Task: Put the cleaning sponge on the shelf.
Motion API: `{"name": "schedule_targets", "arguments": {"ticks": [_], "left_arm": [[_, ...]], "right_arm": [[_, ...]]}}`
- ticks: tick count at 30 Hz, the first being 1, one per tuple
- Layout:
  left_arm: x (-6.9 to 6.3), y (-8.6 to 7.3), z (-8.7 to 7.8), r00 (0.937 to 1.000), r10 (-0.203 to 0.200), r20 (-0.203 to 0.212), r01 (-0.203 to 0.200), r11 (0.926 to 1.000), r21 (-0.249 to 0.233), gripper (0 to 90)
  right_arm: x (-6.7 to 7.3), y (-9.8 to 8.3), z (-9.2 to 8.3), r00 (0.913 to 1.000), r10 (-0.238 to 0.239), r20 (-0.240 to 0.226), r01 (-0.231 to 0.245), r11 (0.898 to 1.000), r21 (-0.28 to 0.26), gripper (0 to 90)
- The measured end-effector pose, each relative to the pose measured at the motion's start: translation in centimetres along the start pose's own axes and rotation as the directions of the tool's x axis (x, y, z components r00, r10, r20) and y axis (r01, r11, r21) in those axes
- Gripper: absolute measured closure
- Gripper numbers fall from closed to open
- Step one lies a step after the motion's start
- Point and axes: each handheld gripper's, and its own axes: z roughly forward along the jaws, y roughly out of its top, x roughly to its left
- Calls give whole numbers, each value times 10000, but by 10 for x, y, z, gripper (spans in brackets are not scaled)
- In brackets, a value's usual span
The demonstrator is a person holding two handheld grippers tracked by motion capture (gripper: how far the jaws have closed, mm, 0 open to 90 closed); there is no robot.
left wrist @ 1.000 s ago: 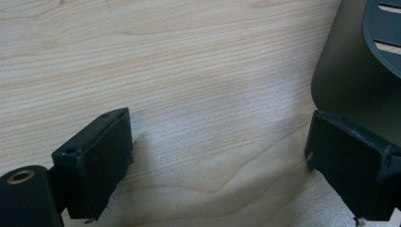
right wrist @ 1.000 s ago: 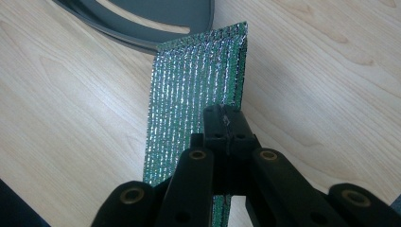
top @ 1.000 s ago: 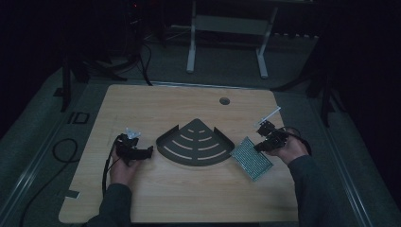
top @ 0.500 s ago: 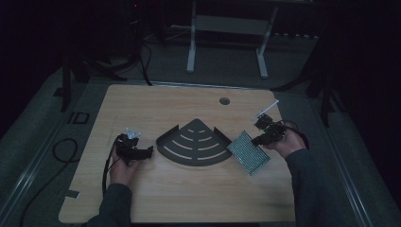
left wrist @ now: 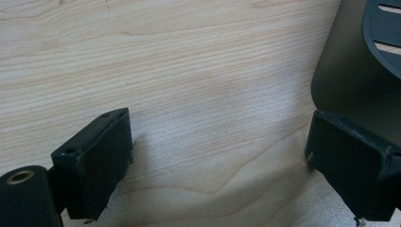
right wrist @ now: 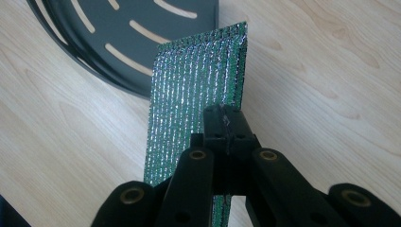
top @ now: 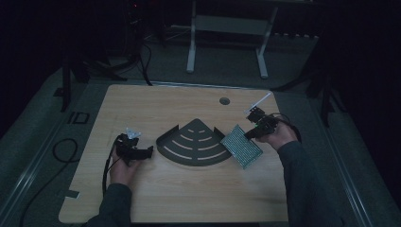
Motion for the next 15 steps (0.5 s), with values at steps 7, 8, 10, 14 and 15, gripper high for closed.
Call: {"name": "schedule_targets", "arguments": {"ticks": [7, 8, 10, 14, 15], "left_arm": [[0, 0, 0, 10000, -1, -1, 1, 10000, -5, 88], [0, 0, 0, 10000, 1, 0, -1, 10000, -4, 88], [0, 0, 0, 10000, 0, -1, 0, 10000, -2, 88], [0, 0, 0, 10000, -1, 2, 1, 10000, -3, 88], [0, 0, 0, 10000, -1, 2, 1, 10000, -3, 88]], "right_arm": [[1, 12, 5, 10000, 19, -83, -19, 9999, -110, 900], [1, 13, 5, 10000, 35, -83, -36, 9999, -130, 900], [1, 15, 5, 9999, 51, -93, -52, 9998, -168, 900], [1, 19, 5, 9999, 21, -156, -24, 9998, -190, 900], [2, 21, 5, 9999, 23, -154, -27, 9998, -202, 900]]}}
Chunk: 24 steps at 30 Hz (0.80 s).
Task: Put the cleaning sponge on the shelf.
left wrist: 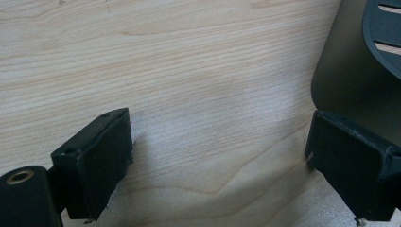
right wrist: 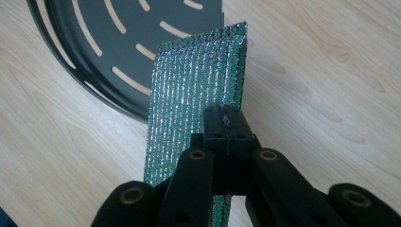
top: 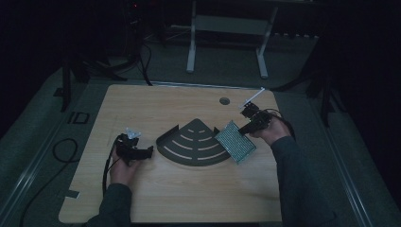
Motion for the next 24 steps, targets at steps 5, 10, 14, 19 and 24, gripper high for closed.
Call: {"name": "schedule_targets", "arguments": {"ticks": [5, 10, 14, 19, 24], "left_arm": [[0, 0, 0, 10000, 2, -1, -2, 10000, 1, 88], [0, 0, 0, 10000, 2, 1, -2, 10000, -1, 88], [0, 0, 0, 10000, 3, -1, -3, 10000, 0, 88], [0, 0, 0, 10000, 1, -1, -1, 10000, 1, 88], [0, 0, 0, 10000, 1, -2, -1, 10000, -1, 88]], "right_arm": [[1, 6, 2, 10000, -61, -29, 61, 9999, -84, 900], [1, 12, 4, 9999, -102, -68, 101, 9998, -188, 900], [2, 17, 6, 9998, -119, -139, 116, 9997, -222, 900], [3, 22, 10, 9997, -176, -193, 171, 9996, -244, 900], [2, 27, 14, 9996, -117, -247, 111, 9996, -250, 900]]}}
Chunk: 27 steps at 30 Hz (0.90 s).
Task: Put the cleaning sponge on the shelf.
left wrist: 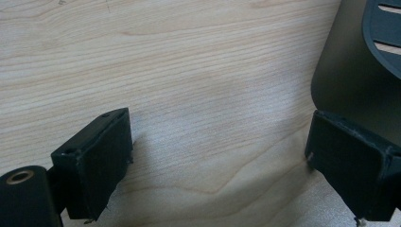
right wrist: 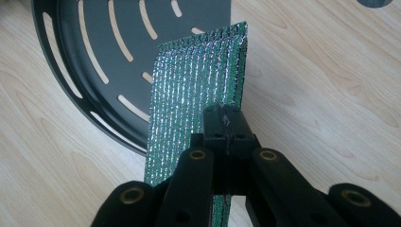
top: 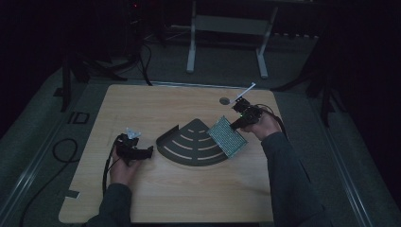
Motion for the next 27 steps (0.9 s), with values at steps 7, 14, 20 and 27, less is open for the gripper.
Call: {"name": "schedule_targets", "arguments": {"ticks": [7, 14, 20, 27], "left_arm": [[0, 0, 0, 10000, -1, 1, 1, 10000, 1, 88], [0, 0, 0, 10000, 1, 1, -1, 10000, 2, 88], [0, 0, 0, 10000, 1, 2, -1, 10000, 2, 88], [0, 0, 0, 10000, 4, 1, -4, 10000, 6, 88]], "right_arm": [[0, 7, 5, 10000, -25, -44, 25, 10000, -49, 900], [1, 12, 11, 10000, 25, -77, -27, 9999, -169, 900], [2, 17, 17, 9999, -5, -117, 3, 9998, -222, 900], [4, 21, 24, 9999, -78, -131, 75, 9997, -228, 900]]}}
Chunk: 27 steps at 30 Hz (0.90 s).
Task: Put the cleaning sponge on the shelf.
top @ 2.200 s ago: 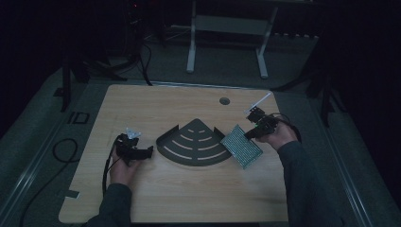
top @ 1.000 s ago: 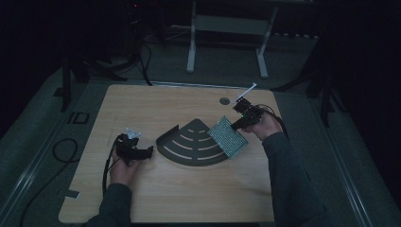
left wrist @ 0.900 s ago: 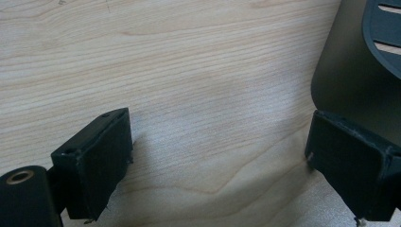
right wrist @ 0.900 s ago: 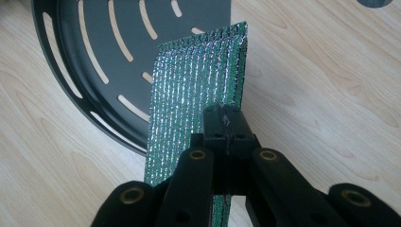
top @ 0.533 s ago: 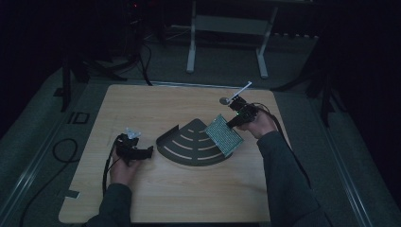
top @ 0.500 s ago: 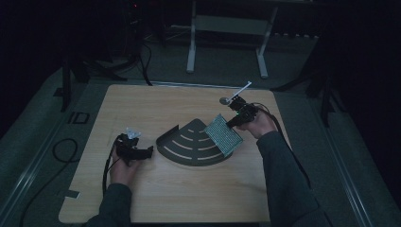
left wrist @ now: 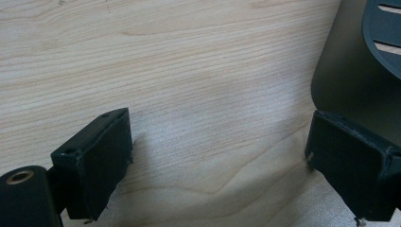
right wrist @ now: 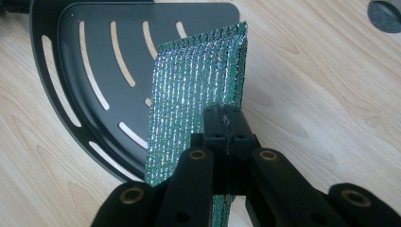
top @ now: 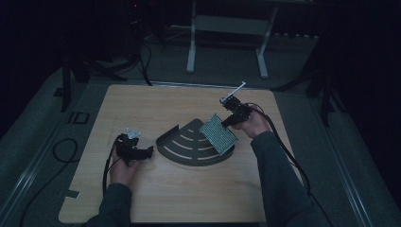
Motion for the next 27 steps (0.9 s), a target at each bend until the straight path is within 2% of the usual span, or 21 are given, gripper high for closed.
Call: {"name": "schedule_targets", "arguments": {"ticks": [12, 27], "left_arm": [[0, 0, 0, 10000, -3, 5, 3, 10000, 8, 87], [0, 0, 0, 10000, -2, 11, 2, 10000, 8, 87]], "right_arm": [[0, 4, 13, 10000, 40, 37, -40, 10000, 85, 900], [6, 4, 29, 9998, 22, -215, -18, 9998, 183, 900]]}}
